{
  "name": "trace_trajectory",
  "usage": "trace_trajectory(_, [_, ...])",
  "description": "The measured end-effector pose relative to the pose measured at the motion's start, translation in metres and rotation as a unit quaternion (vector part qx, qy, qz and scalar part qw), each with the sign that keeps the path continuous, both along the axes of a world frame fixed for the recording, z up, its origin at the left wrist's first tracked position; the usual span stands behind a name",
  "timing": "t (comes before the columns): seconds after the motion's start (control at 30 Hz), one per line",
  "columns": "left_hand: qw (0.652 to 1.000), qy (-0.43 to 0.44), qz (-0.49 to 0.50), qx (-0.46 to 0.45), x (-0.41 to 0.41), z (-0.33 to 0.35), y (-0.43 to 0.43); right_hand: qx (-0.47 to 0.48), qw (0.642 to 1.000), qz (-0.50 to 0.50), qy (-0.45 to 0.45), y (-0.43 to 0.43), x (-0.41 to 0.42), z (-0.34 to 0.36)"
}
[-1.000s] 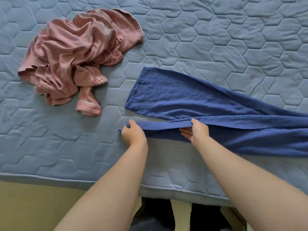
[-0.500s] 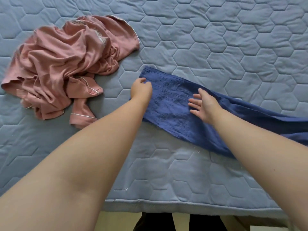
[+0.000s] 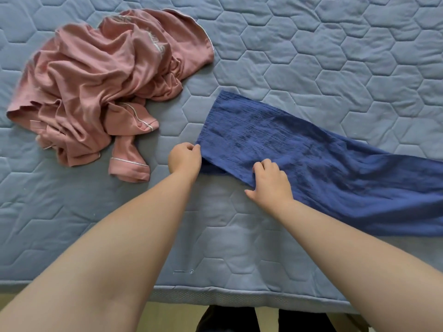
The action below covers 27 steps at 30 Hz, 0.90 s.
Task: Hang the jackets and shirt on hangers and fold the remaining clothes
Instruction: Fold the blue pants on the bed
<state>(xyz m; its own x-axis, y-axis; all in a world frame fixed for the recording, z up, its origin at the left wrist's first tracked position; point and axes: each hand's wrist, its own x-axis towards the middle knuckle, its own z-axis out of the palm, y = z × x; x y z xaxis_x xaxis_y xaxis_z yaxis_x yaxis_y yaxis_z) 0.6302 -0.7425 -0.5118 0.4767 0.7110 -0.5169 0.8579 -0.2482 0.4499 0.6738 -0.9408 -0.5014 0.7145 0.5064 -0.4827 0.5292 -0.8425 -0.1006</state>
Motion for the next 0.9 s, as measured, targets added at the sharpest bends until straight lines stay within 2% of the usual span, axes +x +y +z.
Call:
trace_trajectory(0.1, [0.987,-0.009,-0.124,0.099,-0.015,0.012,0.010,-0.007,0.995,0.053,-0.081,0.007,-0.003,-0.005])
trace_trajectory(0.2, [0.978,0.001,-0.176,0.110,-0.035,0.009,0.023,0.062,0.993,0.058,-0.083,0.003,-0.004,-0.008])
trace_trajectory(0.3, [0.984,0.034,-0.172,0.031,-0.047,0.002,0.026,0.069,0.988,0.110,-0.087,-0.003,-0.005,-0.009])
trace_trajectory(0.4, [0.995,-0.022,-0.038,-0.085,-0.039,0.001,0.023,0.049,0.986,0.149,-0.055,-0.011,-0.001,-0.012])
trace_trajectory(0.5, [0.980,-0.029,0.010,-0.196,-0.019,-0.003,0.012,0.035,0.986,0.163,0.023,-0.016,0.001,-0.013])
trace_trajectory(0.57, [0.960,-0.052,0.079,-0.262,-0.008,-0.004,0.007,0.017,0.983,0.158,0.093,-0.015,0.000,-0.008])
trace_trajectory(0.63, [0.970,-0.036,0.095,-0.221,-0.006,-0.006,0.009,0.031,0.980,0.154,0.119,-0.010,-0.004,0.000])
trace_trajectory(0.73, [0.994,0.072,-0.002,-0.082,-0.019,-0.005,0.016,0.075,0.980,0.157,0.094,-0.009,-0.010,0.004])
trace_trajectory(0.8, [0.993,0.075,-0.021,-0.085,-0.024,-0.003,0.017,0.107,0.985,0.118,0.070,-0.010,-0.012,0.006])
trace_trajectory(0.9, [0.992,0.007,0.011,-0.126,-0.014,0.003,0.014,0.137,0.988,0.016,0.065,-0.012,-0.013,0.010])
